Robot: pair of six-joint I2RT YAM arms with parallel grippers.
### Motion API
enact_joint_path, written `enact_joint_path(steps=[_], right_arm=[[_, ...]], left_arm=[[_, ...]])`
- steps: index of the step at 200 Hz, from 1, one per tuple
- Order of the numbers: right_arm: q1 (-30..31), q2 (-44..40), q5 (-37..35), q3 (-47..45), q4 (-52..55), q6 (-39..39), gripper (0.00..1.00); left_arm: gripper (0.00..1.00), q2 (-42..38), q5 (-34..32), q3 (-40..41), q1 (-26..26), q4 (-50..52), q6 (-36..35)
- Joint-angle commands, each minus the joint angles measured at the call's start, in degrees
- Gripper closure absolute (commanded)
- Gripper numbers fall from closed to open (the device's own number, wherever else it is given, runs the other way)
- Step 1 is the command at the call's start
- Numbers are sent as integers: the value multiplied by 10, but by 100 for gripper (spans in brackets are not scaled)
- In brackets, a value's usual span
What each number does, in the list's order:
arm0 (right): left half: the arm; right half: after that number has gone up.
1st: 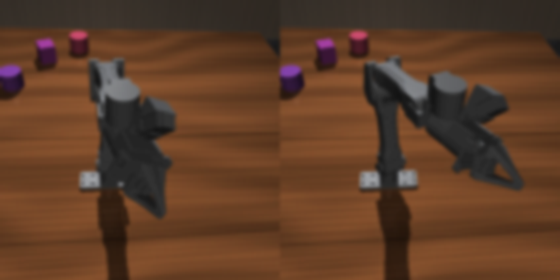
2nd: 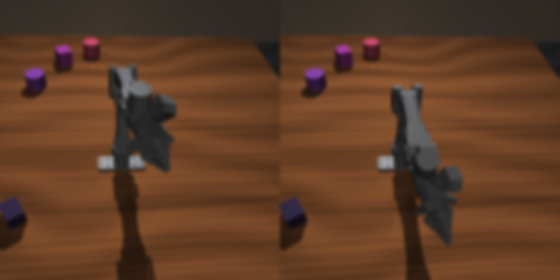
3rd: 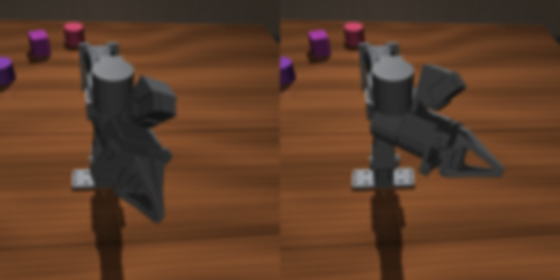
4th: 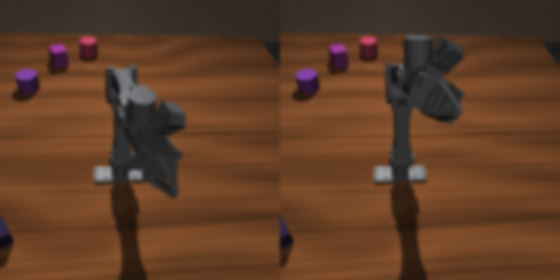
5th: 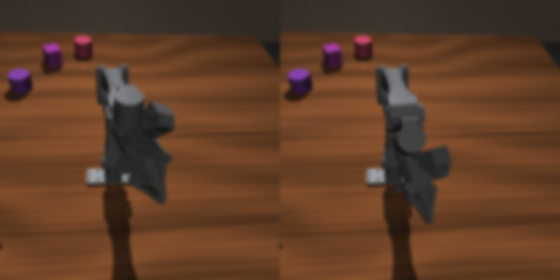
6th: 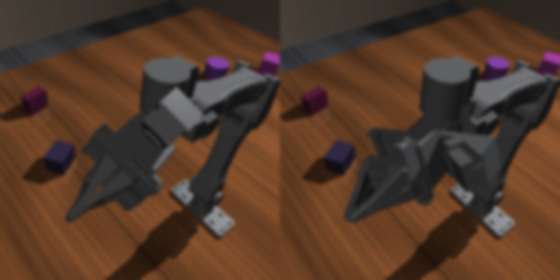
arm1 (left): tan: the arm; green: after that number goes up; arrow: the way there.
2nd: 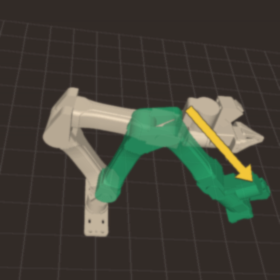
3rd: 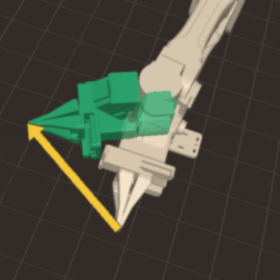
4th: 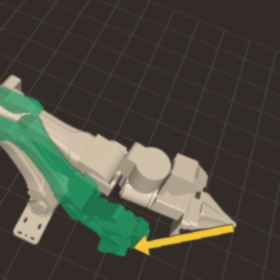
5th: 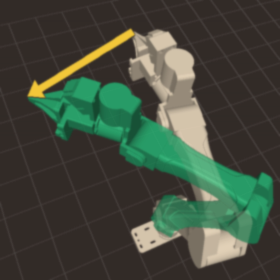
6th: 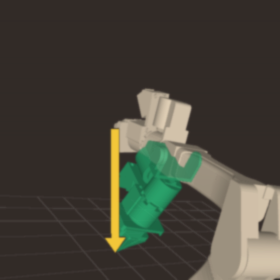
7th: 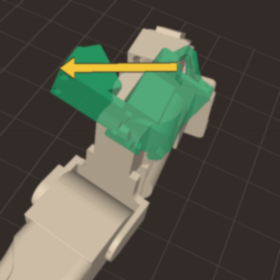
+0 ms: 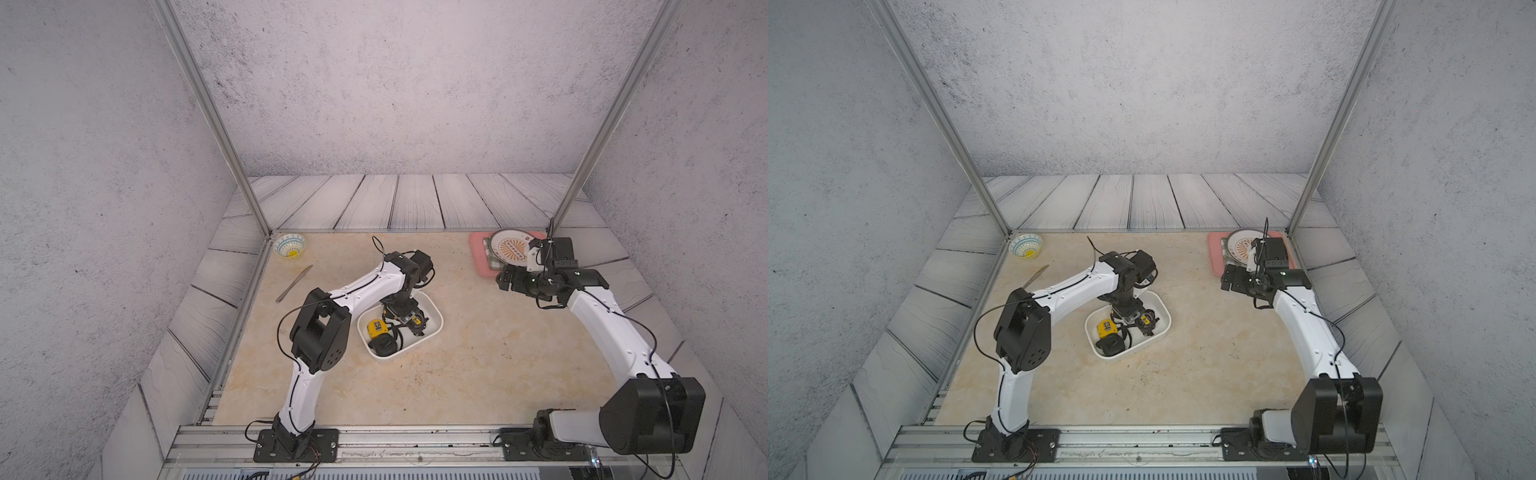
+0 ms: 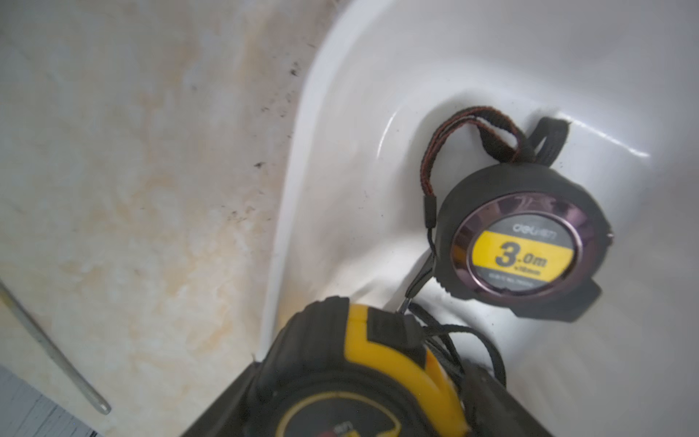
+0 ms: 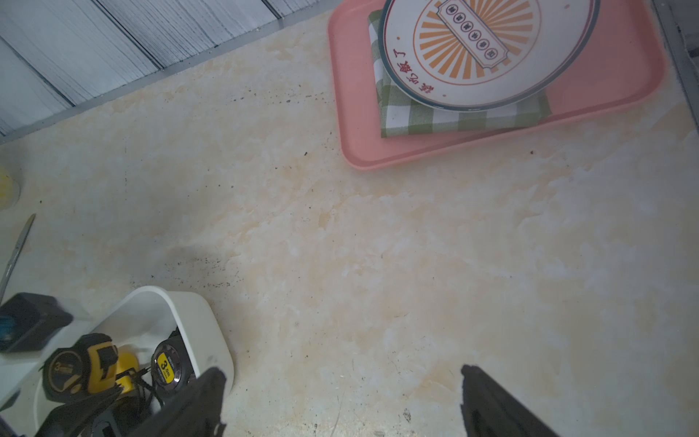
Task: Take the tape measure out of the storage box
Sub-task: Pick up the tape measure from the storage box, then place the tape measure at the center of the board.
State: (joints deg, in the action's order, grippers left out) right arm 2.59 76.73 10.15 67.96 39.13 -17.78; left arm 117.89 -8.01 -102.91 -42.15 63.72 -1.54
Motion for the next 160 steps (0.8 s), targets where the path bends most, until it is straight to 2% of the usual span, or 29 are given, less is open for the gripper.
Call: enact_joint_path(steps=[1,34,74,132,160], right_arm=[[3,12,21,10,-5,-9,1],[3,10,51,5,-12,-23,4],[10,3,99,5,-24,-39,6],[28,10,190,40,-27,-57,11],[42,3,204,43,-41,-58,12]], left_arm=[[100,-34,-19,-40,7,48,17],[100,-49,-2,-107,10,93,39],[100,-47,61,-199,19,115,82],[100,-32,184,-277,22,100,135],[100,-30,240,-287,32,81,194]])
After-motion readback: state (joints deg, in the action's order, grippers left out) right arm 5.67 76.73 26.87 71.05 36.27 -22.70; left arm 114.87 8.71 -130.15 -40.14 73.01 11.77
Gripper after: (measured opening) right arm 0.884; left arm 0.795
